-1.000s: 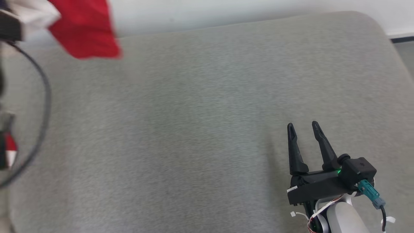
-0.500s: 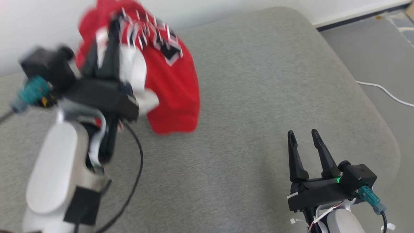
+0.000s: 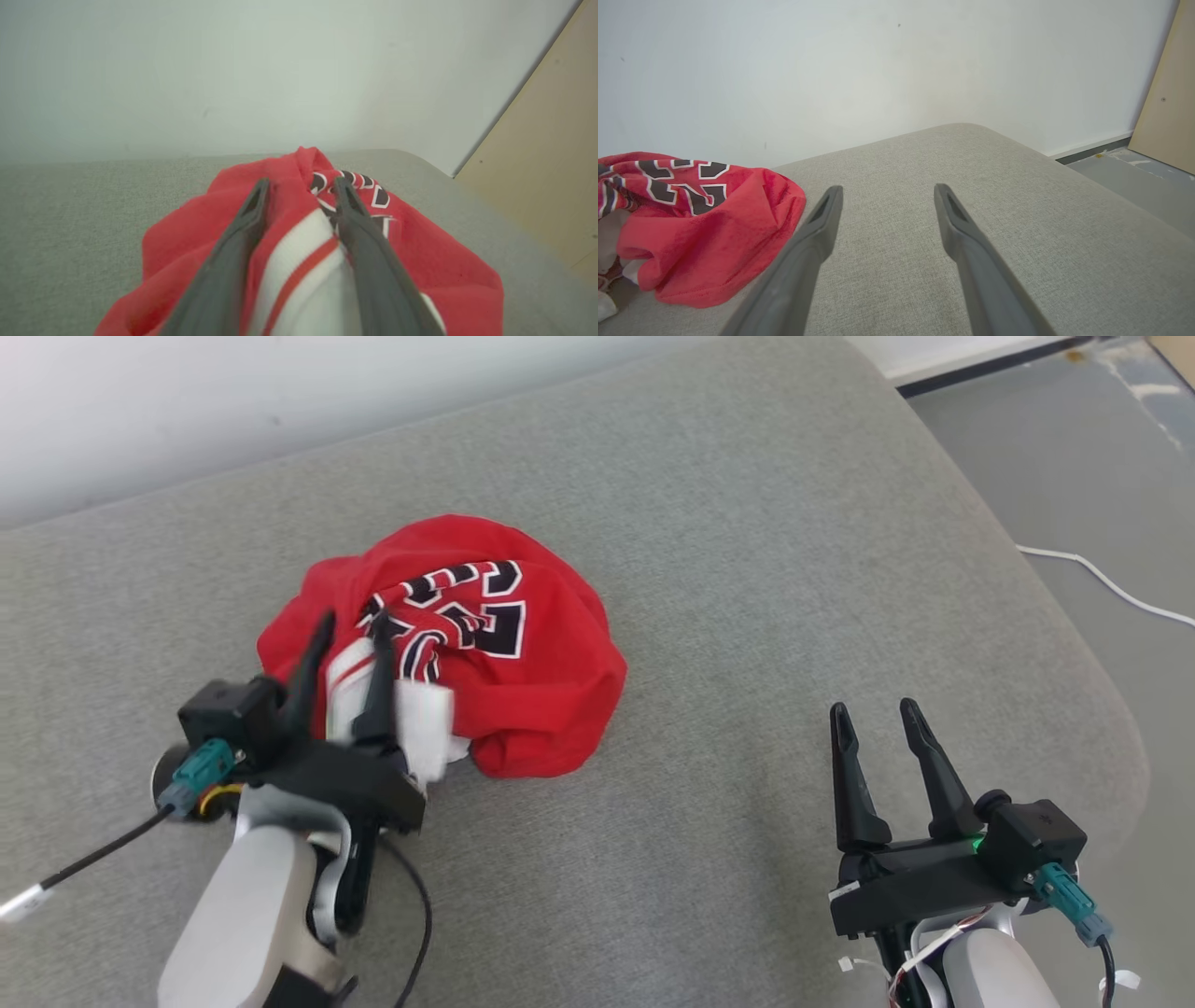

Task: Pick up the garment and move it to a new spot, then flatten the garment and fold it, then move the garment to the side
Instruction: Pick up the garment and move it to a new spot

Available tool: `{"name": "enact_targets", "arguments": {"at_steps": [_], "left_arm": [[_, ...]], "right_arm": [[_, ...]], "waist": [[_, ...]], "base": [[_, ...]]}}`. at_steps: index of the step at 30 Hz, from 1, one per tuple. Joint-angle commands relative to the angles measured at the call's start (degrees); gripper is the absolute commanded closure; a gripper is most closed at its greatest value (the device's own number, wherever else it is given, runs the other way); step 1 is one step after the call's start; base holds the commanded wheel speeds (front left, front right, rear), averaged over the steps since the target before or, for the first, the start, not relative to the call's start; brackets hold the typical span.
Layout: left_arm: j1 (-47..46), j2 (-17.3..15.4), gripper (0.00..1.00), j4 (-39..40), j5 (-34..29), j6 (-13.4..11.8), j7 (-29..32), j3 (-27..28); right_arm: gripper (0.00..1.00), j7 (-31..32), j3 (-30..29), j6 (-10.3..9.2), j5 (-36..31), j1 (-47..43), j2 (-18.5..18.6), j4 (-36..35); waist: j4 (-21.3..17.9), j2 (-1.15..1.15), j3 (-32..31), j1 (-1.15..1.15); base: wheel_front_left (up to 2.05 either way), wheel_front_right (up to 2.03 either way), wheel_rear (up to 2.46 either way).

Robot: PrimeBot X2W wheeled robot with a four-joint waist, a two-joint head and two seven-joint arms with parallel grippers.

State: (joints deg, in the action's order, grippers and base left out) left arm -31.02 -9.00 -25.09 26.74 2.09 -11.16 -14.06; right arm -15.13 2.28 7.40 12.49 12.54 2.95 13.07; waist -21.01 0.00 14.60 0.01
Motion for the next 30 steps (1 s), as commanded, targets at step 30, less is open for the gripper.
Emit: {"name": "enact_targets", "arguments": {"at_steps": [30], "left_arm": [[26.1, -4.1, 0.00, 20.2, -10.3, -7.2, -4.1, 9.8]], "right_arm": [[0.00, 0.0, -1.3, 0.18, -4.6, -6.7, -0.1, 0.7]], "waist": [[17.3, 0.00, -14.7, -0.01]], "base": [[0.00, 0.00, 0.00]]}}
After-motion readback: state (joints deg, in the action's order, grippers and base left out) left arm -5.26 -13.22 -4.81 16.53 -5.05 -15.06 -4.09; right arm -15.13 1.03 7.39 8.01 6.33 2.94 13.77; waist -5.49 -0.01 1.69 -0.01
